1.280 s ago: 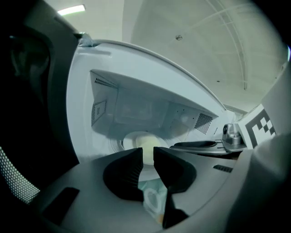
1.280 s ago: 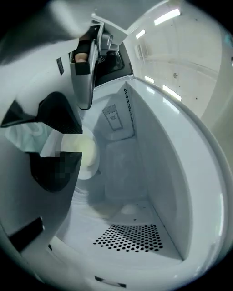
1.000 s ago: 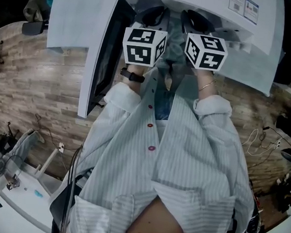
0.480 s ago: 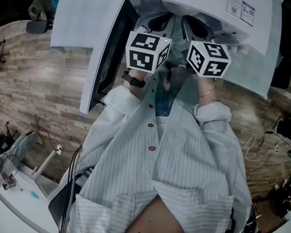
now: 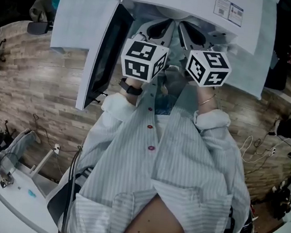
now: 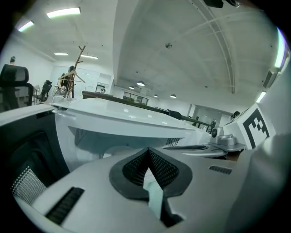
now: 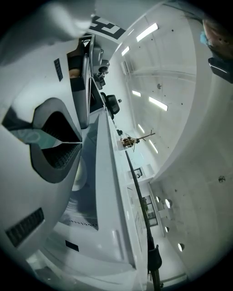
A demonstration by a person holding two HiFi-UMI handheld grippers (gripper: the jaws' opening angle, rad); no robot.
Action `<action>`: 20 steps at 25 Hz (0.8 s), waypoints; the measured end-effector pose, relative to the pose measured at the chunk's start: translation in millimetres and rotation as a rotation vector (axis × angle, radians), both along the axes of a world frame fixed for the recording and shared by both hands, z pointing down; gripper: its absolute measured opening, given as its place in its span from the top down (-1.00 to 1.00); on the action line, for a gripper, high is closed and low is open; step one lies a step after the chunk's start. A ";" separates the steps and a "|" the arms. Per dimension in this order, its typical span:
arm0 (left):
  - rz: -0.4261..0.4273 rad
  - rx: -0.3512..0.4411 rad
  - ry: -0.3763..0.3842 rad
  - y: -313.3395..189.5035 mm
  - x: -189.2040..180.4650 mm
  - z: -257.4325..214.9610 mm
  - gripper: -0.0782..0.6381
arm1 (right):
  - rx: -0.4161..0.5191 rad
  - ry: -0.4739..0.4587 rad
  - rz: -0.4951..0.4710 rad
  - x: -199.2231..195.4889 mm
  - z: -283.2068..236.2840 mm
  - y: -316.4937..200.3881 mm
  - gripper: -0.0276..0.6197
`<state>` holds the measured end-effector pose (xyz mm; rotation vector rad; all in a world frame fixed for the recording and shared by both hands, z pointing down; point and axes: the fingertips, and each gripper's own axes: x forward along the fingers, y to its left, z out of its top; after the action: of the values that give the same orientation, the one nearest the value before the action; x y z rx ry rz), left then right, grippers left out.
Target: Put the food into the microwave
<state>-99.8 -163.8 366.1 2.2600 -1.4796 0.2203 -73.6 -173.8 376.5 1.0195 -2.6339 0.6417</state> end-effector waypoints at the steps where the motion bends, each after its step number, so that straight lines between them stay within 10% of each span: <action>1: -0.009 0.005 0.002 0.7 1.0 -3.9 0.76 | -0.001 -0.008 -0.006 2.2 -3.7 0.8 0.79; 20: -0.066 0.085 0.028 21.6 19.7 -63.7 0.76 | 0.088 -0.124 -0.140 19.3 -72.3 23.6 0.79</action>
<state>-80.1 -142.2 302.4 2.2663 -1.5735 0.1069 -54.2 -150.2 304.2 0.8326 -2.8334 0.5799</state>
